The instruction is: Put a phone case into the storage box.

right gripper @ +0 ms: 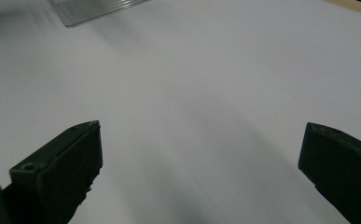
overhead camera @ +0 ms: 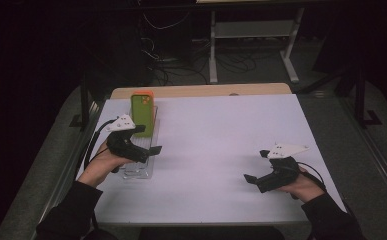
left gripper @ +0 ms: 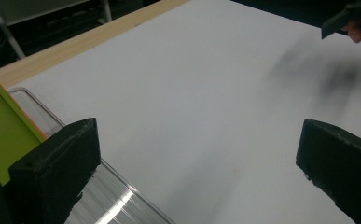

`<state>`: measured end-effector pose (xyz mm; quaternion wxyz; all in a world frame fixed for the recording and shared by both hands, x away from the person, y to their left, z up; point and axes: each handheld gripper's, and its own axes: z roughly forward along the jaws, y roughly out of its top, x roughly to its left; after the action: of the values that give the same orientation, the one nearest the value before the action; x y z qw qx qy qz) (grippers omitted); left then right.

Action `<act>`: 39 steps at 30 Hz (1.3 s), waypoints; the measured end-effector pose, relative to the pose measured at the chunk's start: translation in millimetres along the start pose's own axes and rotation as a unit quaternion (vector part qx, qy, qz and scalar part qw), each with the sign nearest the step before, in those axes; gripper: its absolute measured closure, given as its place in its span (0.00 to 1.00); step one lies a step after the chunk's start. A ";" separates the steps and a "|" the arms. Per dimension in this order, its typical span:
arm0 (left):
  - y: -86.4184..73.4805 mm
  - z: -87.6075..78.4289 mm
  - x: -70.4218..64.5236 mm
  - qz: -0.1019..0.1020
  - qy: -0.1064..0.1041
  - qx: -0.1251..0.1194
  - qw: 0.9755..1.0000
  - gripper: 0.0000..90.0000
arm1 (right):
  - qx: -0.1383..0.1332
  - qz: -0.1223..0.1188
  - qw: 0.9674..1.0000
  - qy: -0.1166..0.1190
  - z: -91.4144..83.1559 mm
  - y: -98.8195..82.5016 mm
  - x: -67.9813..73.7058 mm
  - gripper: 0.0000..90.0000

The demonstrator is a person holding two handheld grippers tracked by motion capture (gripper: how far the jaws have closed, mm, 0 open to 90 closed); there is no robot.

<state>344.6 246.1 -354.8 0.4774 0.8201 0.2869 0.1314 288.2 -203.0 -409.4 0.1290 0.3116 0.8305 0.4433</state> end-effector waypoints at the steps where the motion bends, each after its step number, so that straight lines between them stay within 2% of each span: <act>1: -2.3 -0.1 -1.1 0.003 0.000 0.002 1.000 0.00 | 0.001 0.003 1.000 0.000 -0.4 -0.2 -0.2 0.00; 8: -20.0 -0.6 -7.7 0.006 -0.001 0.005 1.000 0.00 | 0.002 0.001 1.000 0.001 0.1 -0.3 1.0 0.00; 15: -32.0 -3.2 -12.7 0.000 -0.005 0.008 1.000 0.00 | -0.002 -0.002 1.000 0.002 -1.1 -0.4 0.3 0.00; 19: -38.7 -4.2 -15.8 0.006 -0.004 0.012 1.000 0.00 | 0.000 -0.001 1.000 0.002 -1.2 -0.6 0.5 0.00; 27: -48.2 -6.2 -17.8 0.001 -0.008 0.015 1.000 0.00 | 0.001 -0.001 1.000 0.001 -1.7 -1.1 2.1 0.00; 30: -50.6 -6.3 -18.4 0.008 -0.007 0.024 1.000 0.00 | 0.002 -0.002 1.000 0.002 -1.7 -1.5 2.6 0.00; 34: -54.9 -6.9 -18.1 0.007 -0.010 0.029 0.999 0.00 | -0.001 -0.002 1.000 0.004 -2.4 -1.7 2.8 0.00; 35: -55.7 -6.8 -18.8 0.001 -0.011 0.028 1.000 0.00 | -0.002 0.000 1.000 0.005 -2.7 -1.7 3.1 0.00; 39: -56.6 -7.1 -18.9 0.004 -0.014 0.032 0.999 0.00 | -0.004 0.000 1.000 0.006 -3.5 -1.9 2.5 0.00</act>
<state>306.5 261.4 -398.7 0.4546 0.8378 0.2808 0.1126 283.7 -204.5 -408.8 0.1255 0.3083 0.8296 0.4483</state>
